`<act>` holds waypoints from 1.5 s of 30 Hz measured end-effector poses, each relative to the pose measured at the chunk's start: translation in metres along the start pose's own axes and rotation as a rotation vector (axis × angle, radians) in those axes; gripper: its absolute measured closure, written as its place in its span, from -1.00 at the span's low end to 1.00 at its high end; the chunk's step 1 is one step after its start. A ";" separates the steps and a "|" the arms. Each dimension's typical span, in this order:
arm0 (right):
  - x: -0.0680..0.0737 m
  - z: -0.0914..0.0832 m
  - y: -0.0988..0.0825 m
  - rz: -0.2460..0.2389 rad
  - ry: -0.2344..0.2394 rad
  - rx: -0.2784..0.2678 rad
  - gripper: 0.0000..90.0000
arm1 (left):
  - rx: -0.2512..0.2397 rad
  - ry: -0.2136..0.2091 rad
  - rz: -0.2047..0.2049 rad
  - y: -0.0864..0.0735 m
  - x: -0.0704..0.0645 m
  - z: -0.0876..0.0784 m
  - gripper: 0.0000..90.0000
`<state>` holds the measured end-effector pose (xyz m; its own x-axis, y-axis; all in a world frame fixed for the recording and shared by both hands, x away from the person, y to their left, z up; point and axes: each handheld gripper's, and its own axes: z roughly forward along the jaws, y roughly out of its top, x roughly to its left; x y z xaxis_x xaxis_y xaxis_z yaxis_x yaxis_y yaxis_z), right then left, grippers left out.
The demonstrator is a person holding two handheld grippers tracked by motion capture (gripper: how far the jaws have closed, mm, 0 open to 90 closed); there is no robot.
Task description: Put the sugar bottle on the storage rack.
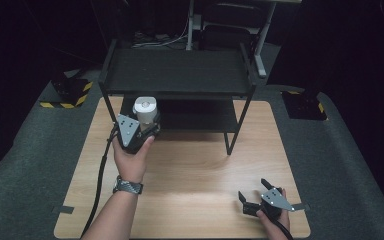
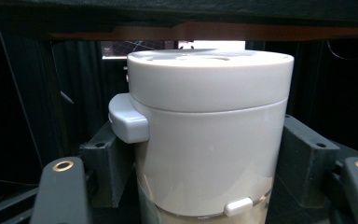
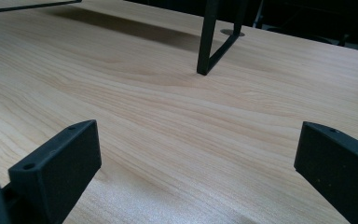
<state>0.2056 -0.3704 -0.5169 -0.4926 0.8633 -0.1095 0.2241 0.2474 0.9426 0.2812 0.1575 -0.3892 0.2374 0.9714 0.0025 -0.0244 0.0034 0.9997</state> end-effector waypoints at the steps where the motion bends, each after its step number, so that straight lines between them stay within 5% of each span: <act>1: 0.000 0.000 0.000 0.000 0.000 0.000 -1.00 | 0.000 0.000 0.000 0.000 0.000 0.000 -0.36; 24: -0.002 -0.001 -0.002 0.005 0.009 -0.010 -1.00 | 0.032 0.060 -0.012 0.000 0.002 0.054 -0.36; 45: -0.001 -0.001 -0.002 0.003 0.006 -0.010 -1.00 | 0.045 0.058 -0.003 -0.005 0.002 0.068 -0.37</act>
<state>0.2050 -0.3724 -0.5183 -0.4971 0.8613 -0.1047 0.2170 0.2402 0.9462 0.3475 0.1439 -0.3928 0.1807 0.9835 -0.0003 0.0206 -0.0034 0.9998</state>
